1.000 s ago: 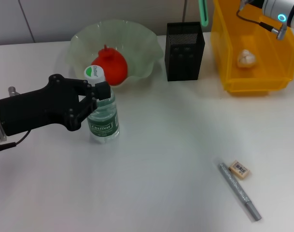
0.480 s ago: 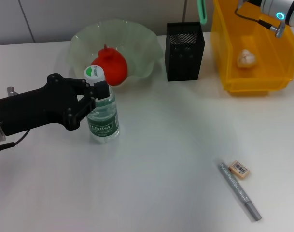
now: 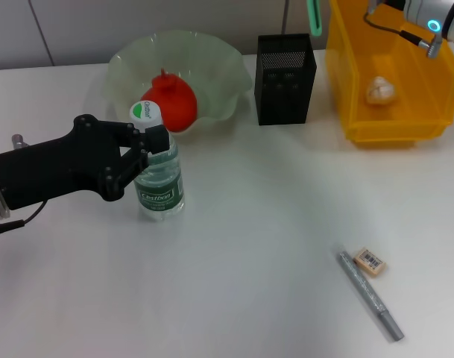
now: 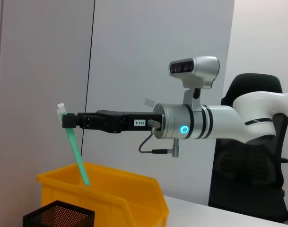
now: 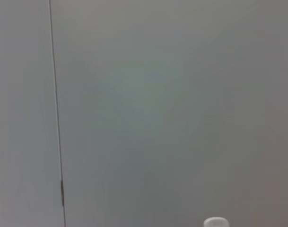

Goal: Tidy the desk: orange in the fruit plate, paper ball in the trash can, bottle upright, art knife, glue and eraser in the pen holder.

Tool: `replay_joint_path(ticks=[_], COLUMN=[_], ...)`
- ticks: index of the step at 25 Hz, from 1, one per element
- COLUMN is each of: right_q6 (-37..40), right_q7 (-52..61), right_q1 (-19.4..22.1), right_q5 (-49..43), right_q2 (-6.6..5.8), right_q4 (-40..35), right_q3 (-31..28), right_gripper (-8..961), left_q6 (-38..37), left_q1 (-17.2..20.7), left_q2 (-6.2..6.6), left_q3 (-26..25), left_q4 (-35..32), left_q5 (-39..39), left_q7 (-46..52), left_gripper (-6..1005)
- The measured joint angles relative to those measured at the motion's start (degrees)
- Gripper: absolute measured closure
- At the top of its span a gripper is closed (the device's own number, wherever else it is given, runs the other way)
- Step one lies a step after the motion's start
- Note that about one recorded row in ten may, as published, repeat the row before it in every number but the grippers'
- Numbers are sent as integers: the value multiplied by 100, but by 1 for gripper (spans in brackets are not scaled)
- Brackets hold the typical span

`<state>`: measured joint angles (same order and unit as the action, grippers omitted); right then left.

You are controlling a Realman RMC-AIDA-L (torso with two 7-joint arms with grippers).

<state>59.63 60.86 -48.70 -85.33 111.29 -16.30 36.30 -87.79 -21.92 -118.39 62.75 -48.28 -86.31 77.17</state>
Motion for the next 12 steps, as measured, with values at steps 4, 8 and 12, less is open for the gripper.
replay_joint_path(ticks=[4,8,12], right_q6=[-14,-65,-76], right_q7=[-122,-215,-296], right_q1=[25,62,108], right_q5=[3,4,3], right_q2=[15,32,40], right_q4=[100,161,227], right_q3=[-15,-3,-27], right_gripper=[714,713,711], left_q6=[6,1,-12], left_q1=[-5,-10,-8], left_q2=[0,0,0], left_q3=[0,0,0], left_q4=[5,29,62], left_q5=[0,0,0], left_q7=[0,0,0], left_gripper=[979,979,979])
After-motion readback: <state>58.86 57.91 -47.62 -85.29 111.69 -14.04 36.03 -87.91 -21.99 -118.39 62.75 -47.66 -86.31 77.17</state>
